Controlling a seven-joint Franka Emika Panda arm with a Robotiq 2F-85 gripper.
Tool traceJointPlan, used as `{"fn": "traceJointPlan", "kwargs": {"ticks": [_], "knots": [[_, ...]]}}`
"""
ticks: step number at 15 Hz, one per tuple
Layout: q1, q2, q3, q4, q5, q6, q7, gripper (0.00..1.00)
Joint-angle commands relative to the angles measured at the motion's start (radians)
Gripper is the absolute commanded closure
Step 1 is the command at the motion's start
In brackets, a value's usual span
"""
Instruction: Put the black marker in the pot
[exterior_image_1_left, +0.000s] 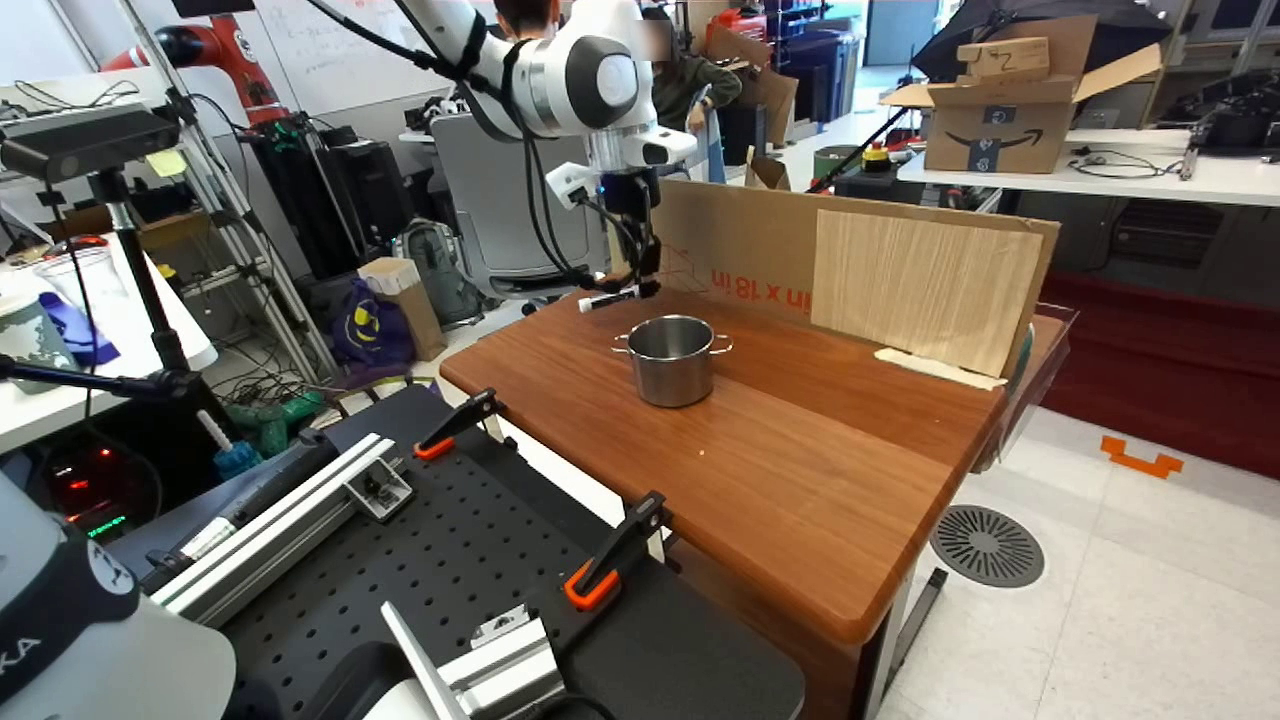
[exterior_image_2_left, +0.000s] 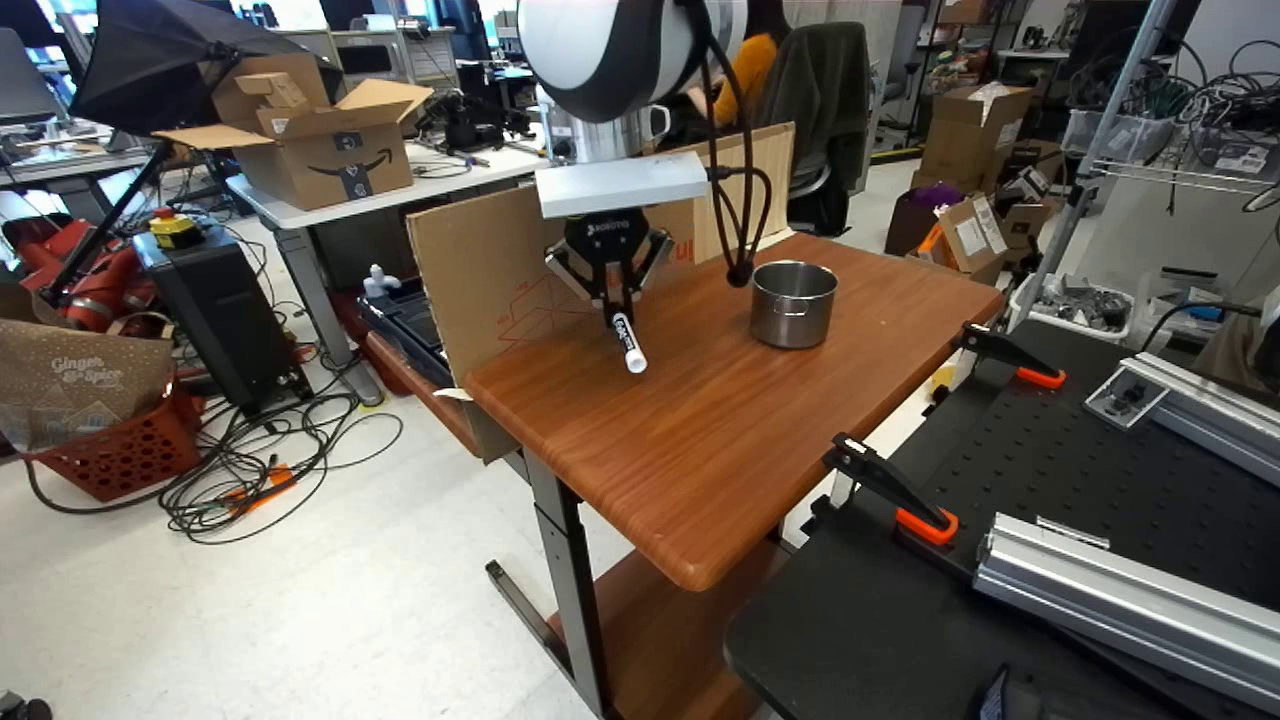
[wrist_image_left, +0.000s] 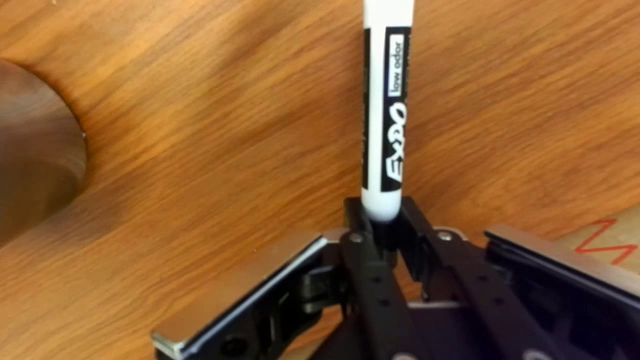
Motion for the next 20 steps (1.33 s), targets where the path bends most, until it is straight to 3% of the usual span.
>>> {"fn": "traceJointPlan", "kwargs": {"ticks": [1,8,9,11,14,17,20], "knots": [[0.034,-0.147,-0.045,-0.149,-0.083,0.075,0.037,0.95],[0.029,-0.463,-0.116,-0.445,-0.383,0.234,0.22,0.95],[0.028,-0.497,-0.129,-0.484,-0.459,0.268,0.31,0.95],[0.088,-0.552,-0.226,-0.546,-0.608,0.322,0.466,0.95],[0.114,-0.589,-0.321,-0.567,-0.861,0.347,0.697,0.95],[0.112,-0.607,-0.339,-0.583,-1.084,0.302,0.92,0.95],[0.116,-0.592,-0.314,-0.622,-1.262,0.279,1.134,0.95]]}}
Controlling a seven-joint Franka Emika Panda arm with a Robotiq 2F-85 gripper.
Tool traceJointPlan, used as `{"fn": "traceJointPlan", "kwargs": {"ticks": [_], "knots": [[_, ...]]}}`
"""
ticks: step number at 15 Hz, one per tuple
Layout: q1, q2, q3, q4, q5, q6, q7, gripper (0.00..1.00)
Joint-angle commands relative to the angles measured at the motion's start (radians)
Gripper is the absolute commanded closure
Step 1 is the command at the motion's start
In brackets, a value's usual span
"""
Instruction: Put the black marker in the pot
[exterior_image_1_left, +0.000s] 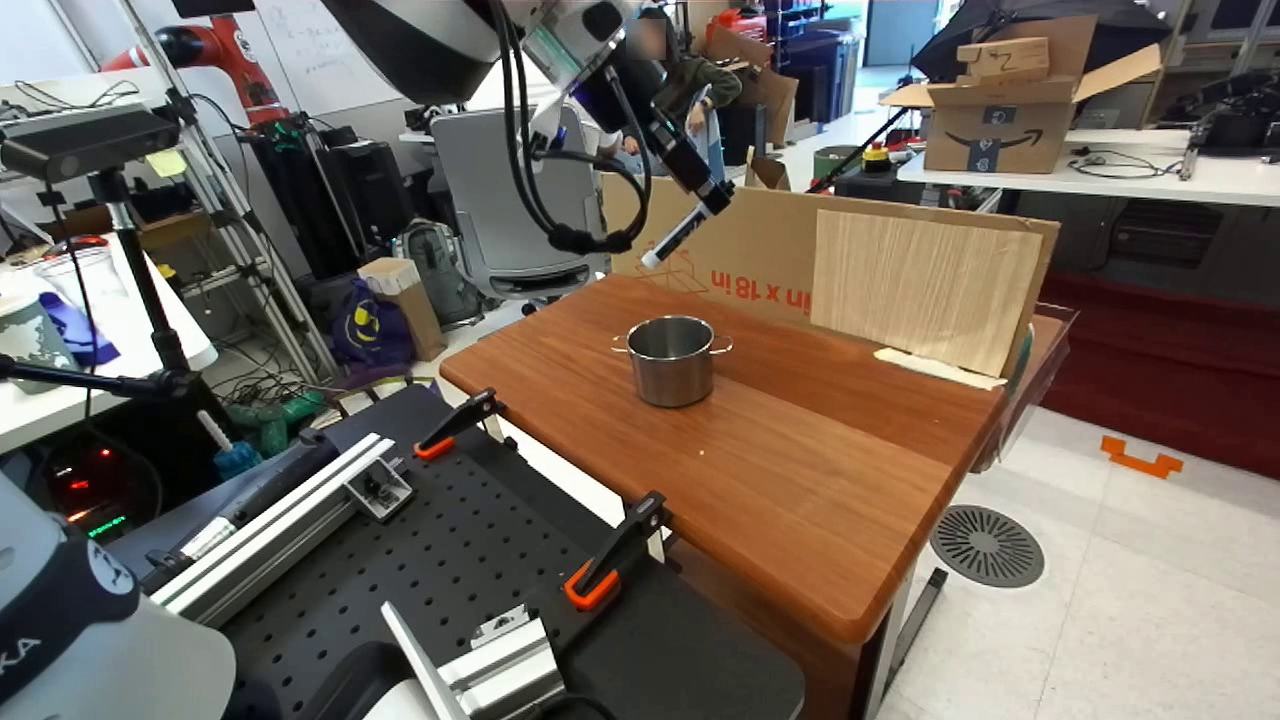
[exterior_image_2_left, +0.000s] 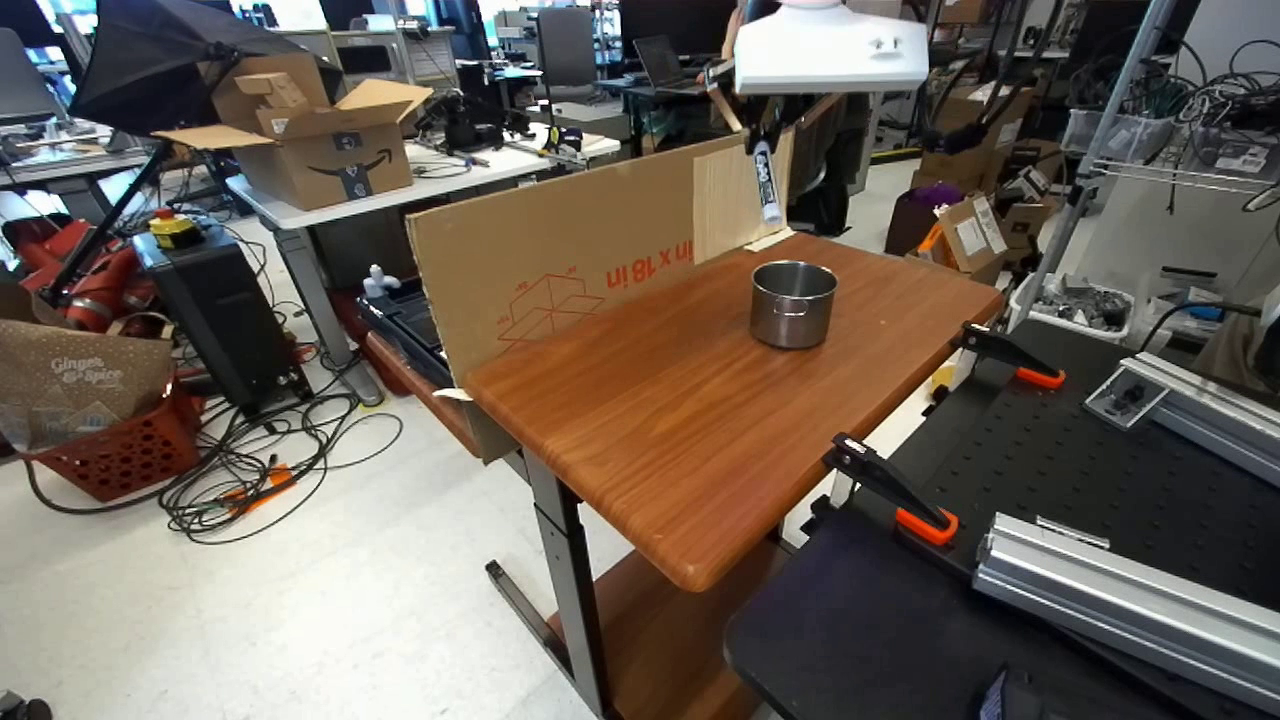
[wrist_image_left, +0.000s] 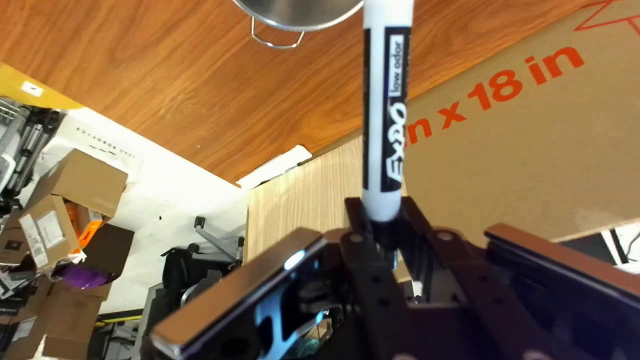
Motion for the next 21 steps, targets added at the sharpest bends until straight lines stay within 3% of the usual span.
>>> {"fn": "traceJointPlan", "kwargs": {"ticks": [1,6,21], "knots": [[0.035,0.005,0.008,-0.045,-0.171,-0.039,0.223,0.95],[0.06,0.044,0.025,-0.087,-0.23,-0.07,0.337,0.95],[0.027,0.023,-0.025,-0.074,-0.227,-0.041,0.346,0.95]]}}
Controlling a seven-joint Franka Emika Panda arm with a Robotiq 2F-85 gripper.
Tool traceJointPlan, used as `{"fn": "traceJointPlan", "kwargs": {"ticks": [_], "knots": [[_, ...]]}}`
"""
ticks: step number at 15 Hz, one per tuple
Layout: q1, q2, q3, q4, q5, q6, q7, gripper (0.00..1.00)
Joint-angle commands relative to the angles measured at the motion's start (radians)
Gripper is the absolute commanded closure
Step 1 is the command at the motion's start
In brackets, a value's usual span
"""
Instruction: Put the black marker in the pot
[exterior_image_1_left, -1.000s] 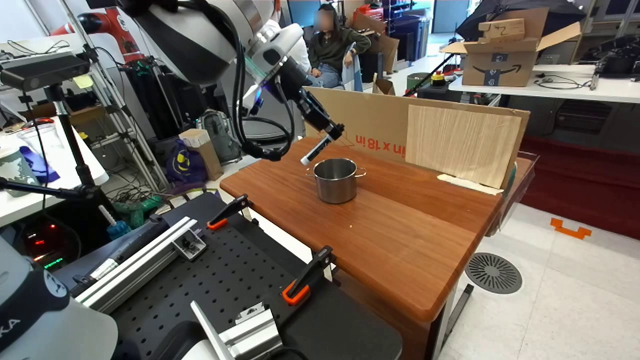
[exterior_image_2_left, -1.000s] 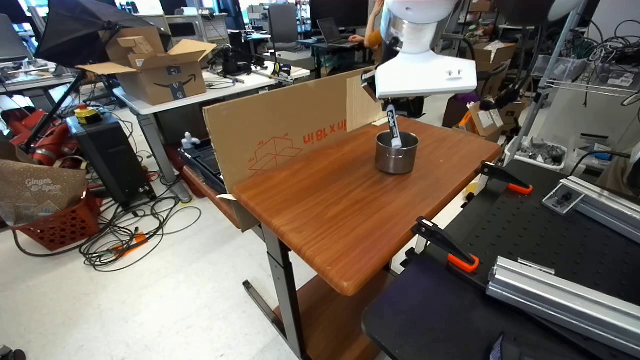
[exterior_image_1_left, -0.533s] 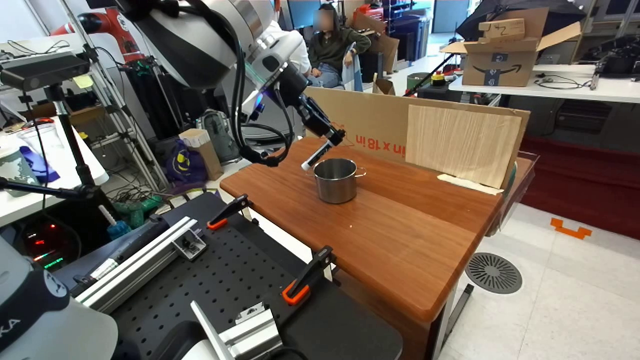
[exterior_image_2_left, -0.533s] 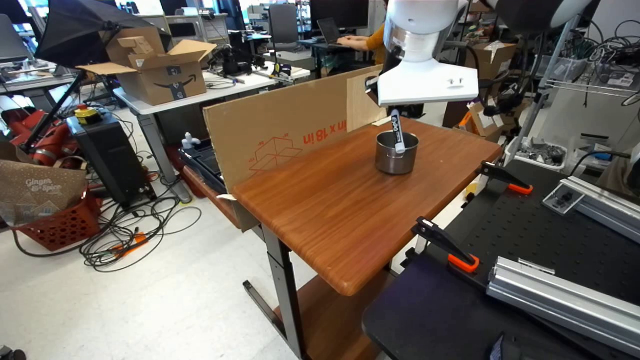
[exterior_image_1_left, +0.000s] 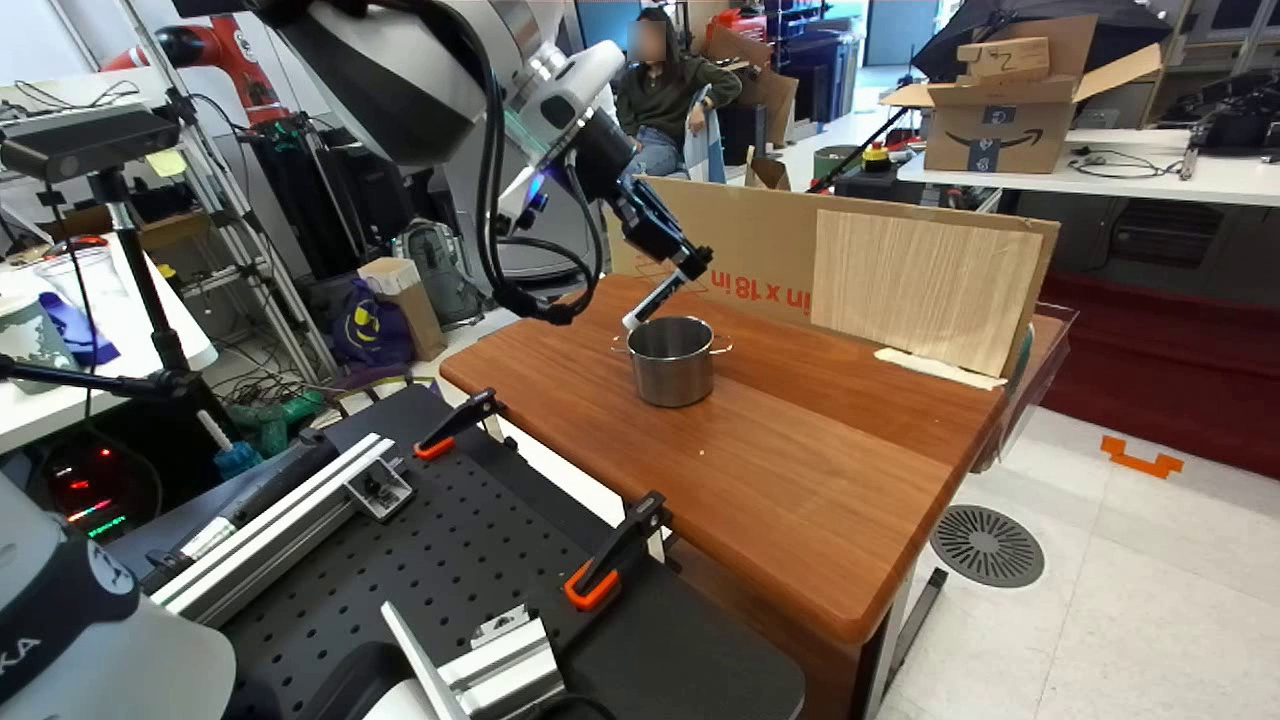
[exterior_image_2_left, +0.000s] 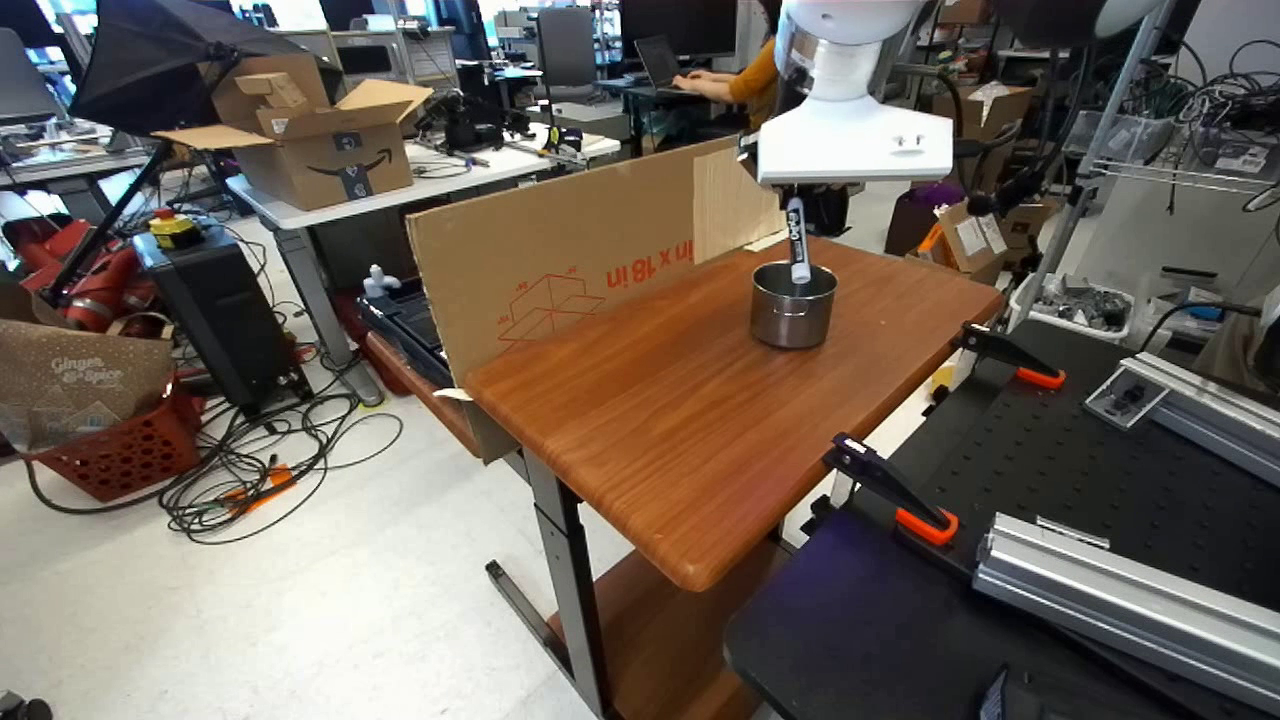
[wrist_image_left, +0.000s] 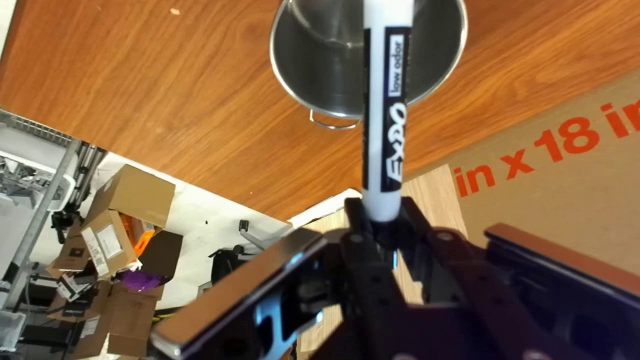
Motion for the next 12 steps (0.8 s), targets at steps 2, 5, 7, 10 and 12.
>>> {"fn": "traceJointPlan", "kwargs": {"ticks": [2,5,7,10,12], "knots": [[-0.014,-0.007,-0.016,0.011,-0.02,0.011,0.018,0.95],[-0.018,0.004,-0.014,0.022,-0.012,0.015,0.015,0.95],[-0.017,0.016,-0.013,0.031,-0.008,0.015,0.014,0.95],[-0.019,0.042,-0.012,0.043,0.002,0.019,0.01,0.95],[-0.019,0.061,-0.011,0.05,0.008,0.02,0.007,0.95]]}}
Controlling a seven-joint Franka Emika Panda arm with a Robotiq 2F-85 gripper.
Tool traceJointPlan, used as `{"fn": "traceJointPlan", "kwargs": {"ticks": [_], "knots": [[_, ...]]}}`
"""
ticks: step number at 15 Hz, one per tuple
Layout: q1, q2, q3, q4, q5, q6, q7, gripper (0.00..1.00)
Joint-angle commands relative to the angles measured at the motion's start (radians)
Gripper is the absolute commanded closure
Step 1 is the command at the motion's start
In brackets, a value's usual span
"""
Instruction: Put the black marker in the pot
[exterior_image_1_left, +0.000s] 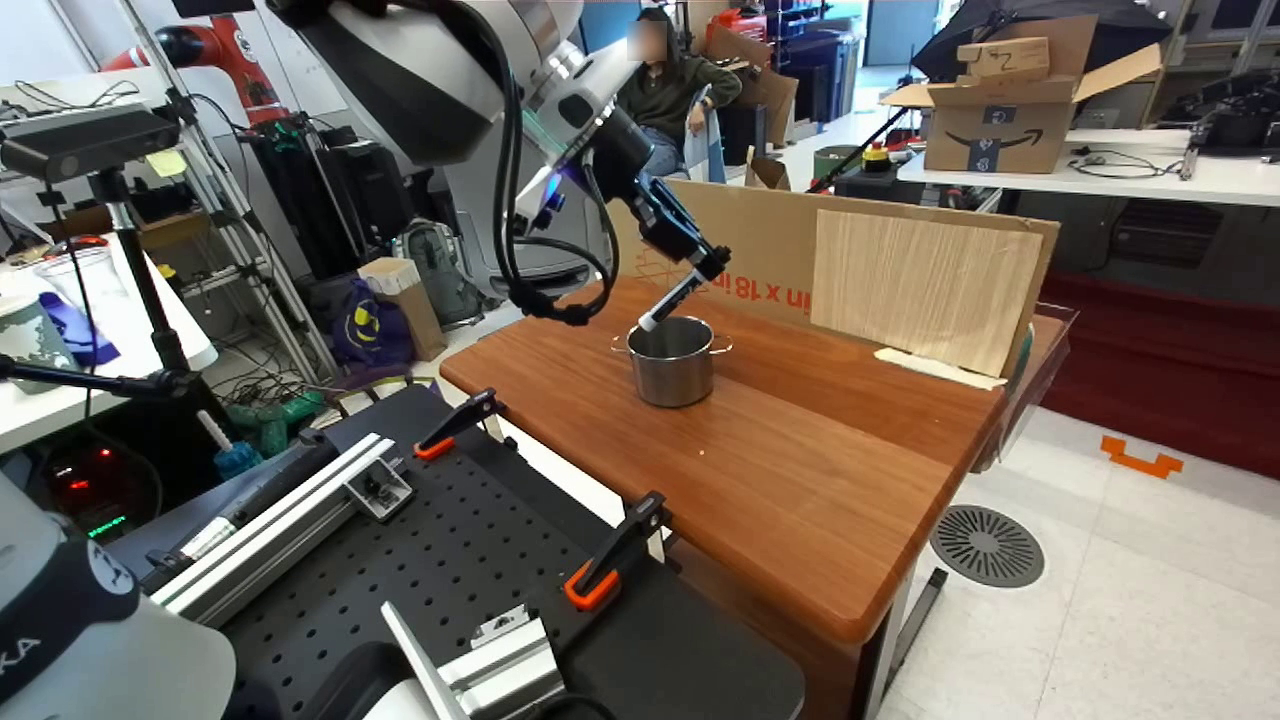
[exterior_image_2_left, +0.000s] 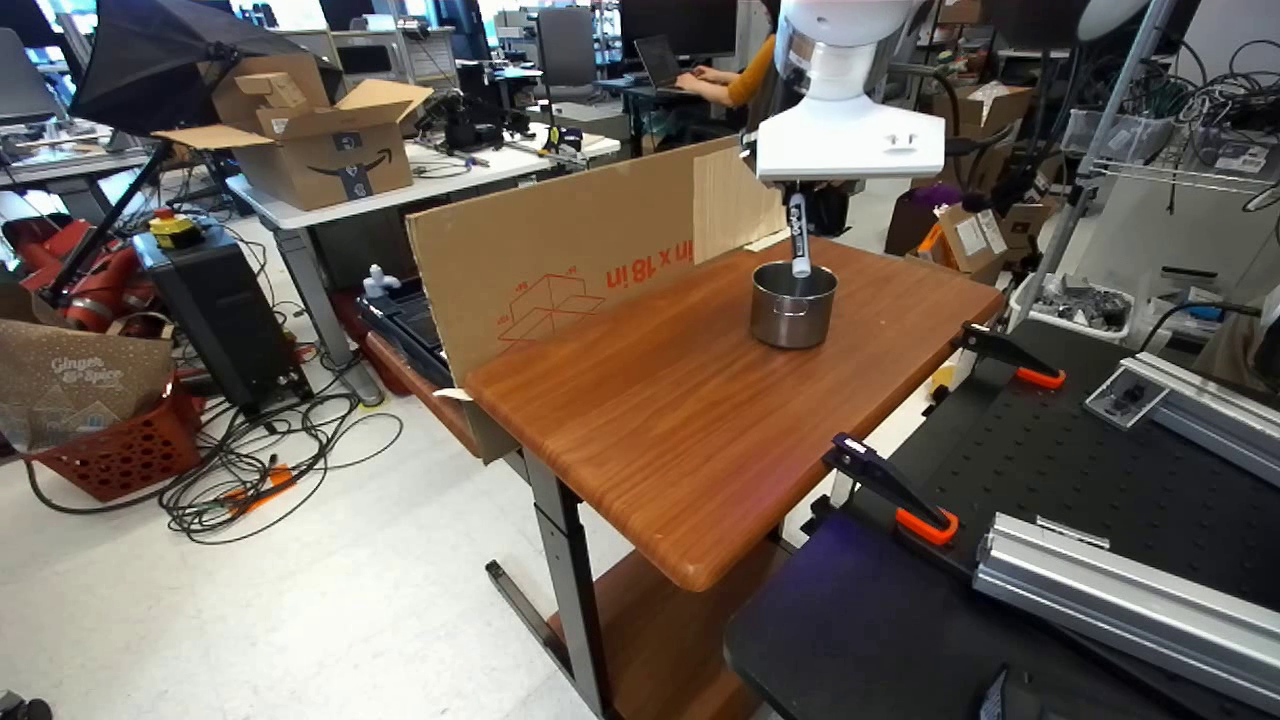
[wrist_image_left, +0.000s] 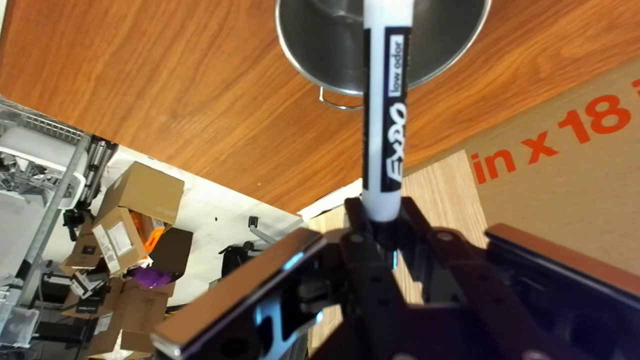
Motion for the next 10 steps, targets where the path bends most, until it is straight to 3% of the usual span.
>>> {"fn": "traceJointPlan", "kwargs": {"ticks": [1,10], "knots": [[-0.006,0.045,0.001,0.028,0.008,0.022,0.004,0.95],[-0.005,0.163,0.03,0.082,0.05,0.028,-0.032,0.95]]}}
